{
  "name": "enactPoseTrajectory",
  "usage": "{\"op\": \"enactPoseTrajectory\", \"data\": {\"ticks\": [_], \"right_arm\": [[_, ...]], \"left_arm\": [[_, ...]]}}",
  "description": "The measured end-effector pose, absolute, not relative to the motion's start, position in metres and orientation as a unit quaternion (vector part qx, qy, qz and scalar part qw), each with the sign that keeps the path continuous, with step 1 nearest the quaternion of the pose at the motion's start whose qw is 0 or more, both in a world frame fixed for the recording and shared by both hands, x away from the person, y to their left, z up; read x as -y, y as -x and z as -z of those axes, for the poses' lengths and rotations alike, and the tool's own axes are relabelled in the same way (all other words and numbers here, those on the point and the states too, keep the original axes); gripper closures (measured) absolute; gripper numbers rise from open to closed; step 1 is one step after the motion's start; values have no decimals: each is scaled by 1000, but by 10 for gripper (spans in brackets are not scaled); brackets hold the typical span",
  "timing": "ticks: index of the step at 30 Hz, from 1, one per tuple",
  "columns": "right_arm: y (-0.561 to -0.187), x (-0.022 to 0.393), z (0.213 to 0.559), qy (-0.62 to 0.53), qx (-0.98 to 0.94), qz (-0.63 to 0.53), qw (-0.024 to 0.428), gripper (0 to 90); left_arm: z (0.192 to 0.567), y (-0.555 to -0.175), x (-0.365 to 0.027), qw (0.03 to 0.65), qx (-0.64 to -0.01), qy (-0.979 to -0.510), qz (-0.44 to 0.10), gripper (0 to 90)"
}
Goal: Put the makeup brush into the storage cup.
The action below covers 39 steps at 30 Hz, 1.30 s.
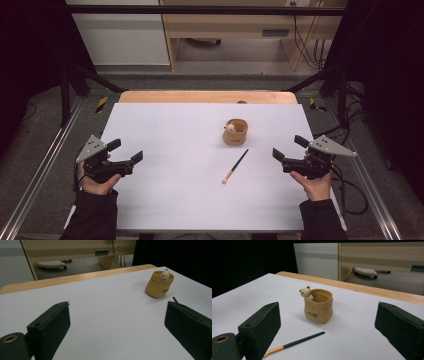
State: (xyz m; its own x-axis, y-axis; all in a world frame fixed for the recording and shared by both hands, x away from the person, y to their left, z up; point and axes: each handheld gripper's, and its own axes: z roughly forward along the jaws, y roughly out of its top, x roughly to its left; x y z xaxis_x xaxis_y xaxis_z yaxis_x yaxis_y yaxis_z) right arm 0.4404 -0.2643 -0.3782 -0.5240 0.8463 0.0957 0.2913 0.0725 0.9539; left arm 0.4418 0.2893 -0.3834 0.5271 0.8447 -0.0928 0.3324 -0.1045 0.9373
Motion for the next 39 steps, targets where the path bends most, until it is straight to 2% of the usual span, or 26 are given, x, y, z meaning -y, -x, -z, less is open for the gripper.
{"op": "enactPoseTrajectory", "data": {"ticks": [17,39], "right_arm": [[-442,258,380,-425,-691,-525,257,59],[-458,201,397,-421,-729,-489,229,67]], "left_arm": [[389,-443,-286,512,-420,-710,-240,59],[394,-445,-283,505,-417,-717,-240,58]]}}
